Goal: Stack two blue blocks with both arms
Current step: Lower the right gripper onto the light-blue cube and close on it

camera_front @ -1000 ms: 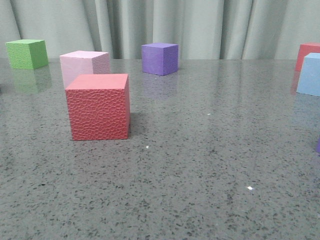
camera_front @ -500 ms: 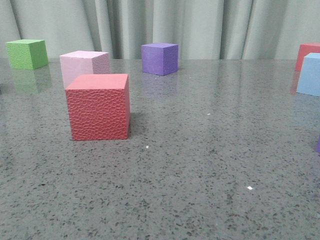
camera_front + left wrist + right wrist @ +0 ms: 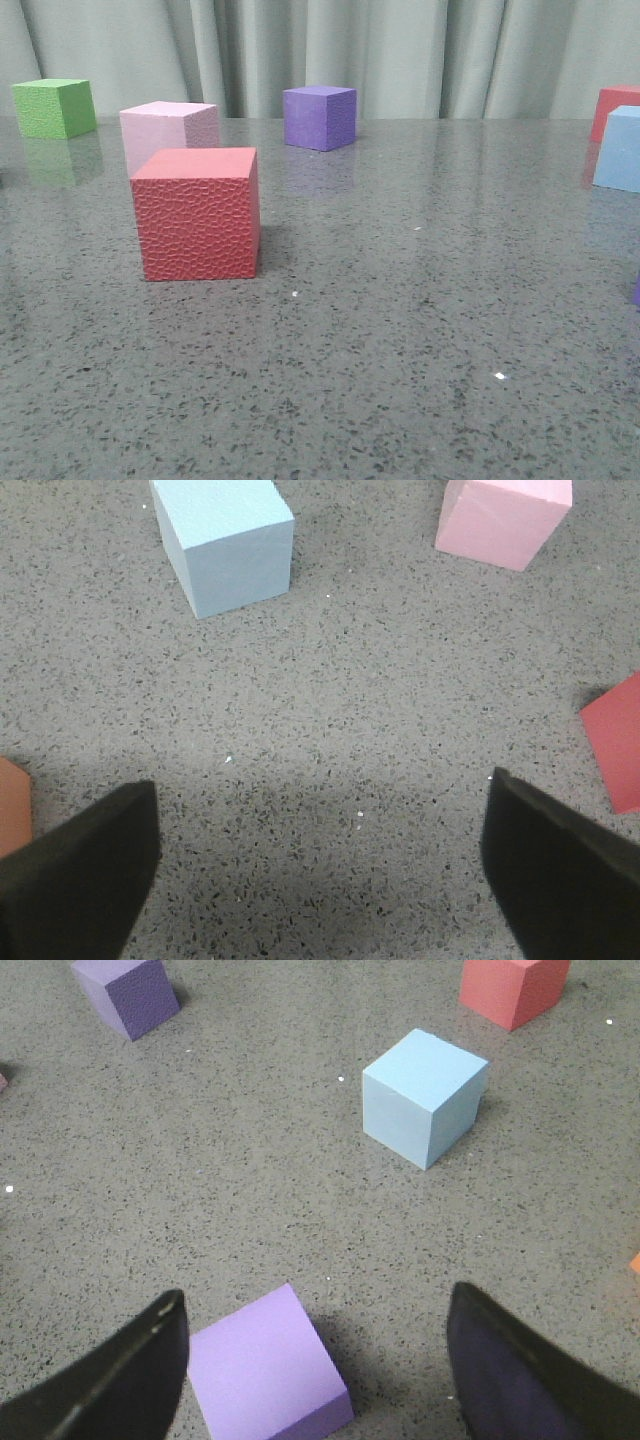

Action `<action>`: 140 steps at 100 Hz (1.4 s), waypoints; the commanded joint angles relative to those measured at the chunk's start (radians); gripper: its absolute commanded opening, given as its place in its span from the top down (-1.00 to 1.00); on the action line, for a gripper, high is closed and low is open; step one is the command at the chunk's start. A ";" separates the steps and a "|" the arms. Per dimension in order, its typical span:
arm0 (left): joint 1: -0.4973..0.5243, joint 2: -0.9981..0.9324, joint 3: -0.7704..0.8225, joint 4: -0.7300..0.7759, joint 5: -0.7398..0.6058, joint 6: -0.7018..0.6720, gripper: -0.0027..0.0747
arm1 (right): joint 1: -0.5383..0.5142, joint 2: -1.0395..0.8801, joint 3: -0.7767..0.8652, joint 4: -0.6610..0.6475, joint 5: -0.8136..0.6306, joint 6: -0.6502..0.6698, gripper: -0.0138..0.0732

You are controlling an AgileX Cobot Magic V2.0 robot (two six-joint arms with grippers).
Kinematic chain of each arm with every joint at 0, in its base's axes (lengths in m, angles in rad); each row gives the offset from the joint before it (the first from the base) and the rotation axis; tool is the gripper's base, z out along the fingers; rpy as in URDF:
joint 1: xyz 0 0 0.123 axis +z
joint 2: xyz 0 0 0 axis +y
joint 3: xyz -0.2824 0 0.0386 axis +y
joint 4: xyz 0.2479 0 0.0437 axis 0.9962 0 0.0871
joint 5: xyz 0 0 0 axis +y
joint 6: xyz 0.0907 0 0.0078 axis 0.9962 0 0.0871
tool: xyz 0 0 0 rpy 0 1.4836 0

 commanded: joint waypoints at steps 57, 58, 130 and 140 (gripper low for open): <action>-0.006 -0.001 -0.032 -0.012 -0.047 0.000 -0.56 | -0.001 0.097 -0.103 -0.054 -0.214 0.200 -0.65; -0.006 -0.001 -0.032 -0.012 -0.047 0.000 -0.56 | -0.001 0.102 -0.107 -0.064 -0.213 0.206 -0.65; -0.006 -0.001 -0.032 -0.012 -0.040 0.000 -0.53 | -0.001 0.738 -0.544 -0.332 -0.004 0.494 -0.65; -0.006 -0.001 -0.032 -0.012 -0.040 0.000 -0.53 | -0.009 0.790 -0.578 -0.332 -0.002 0.517 -0.65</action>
